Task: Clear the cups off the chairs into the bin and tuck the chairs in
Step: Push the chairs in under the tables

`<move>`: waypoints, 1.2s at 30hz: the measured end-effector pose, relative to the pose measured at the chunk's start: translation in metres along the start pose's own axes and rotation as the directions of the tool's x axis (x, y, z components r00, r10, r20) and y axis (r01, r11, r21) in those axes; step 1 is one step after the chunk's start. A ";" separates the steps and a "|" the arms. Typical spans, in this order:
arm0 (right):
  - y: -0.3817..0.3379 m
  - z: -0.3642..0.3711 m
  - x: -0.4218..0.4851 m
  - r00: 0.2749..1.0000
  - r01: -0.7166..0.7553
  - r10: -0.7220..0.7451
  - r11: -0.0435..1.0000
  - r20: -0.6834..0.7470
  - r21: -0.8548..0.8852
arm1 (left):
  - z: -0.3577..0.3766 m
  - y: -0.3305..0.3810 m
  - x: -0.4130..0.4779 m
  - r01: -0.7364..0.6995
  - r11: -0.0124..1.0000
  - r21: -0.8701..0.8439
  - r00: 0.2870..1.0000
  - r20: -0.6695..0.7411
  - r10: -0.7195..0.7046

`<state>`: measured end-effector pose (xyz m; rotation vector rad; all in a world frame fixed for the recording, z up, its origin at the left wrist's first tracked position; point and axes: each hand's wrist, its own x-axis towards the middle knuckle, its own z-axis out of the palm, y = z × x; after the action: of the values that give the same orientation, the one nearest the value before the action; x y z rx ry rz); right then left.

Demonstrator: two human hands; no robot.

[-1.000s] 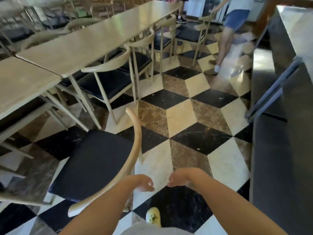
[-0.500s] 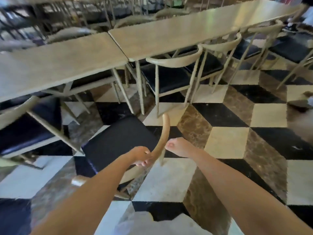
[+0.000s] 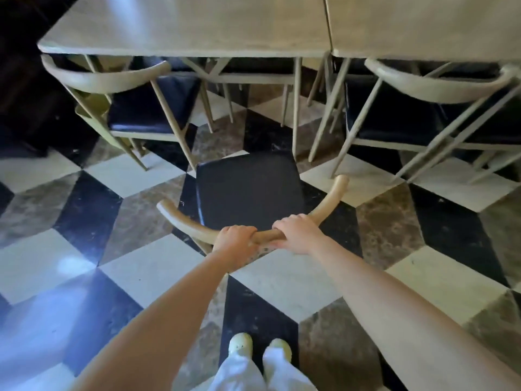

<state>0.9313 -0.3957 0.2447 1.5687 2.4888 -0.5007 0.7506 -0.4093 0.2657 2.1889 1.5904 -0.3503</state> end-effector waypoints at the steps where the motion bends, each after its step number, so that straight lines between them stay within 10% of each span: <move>1: 0.003 0.003 0.012 0.996 0.045 -0.044 0.999 0.074 -0.012 | 0.008 -0.010 0.005 0.045 0.999 -0.013 0.997 0.055 -0.044; 10: 0.043 -0.002 0.026 0.944 0.135 -0.156 0.987 0.290 0.092 | 0.007 -0.056 0.006 0.040 0.999 -0.019 0.978 0.203 -0.036; 36: 0.129 -0.029 0.111 0.978 0.170 -0.184 0.976 0.095 0.135 | -0.068 -0.122 0.120 -0.109 0.962 0.249 0.955 0.295 0.032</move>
<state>1.0001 -0.2407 0.2124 1.3264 2.5727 -0.7603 0.6706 -0.2442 0.2520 2.2513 1.3642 -0.8622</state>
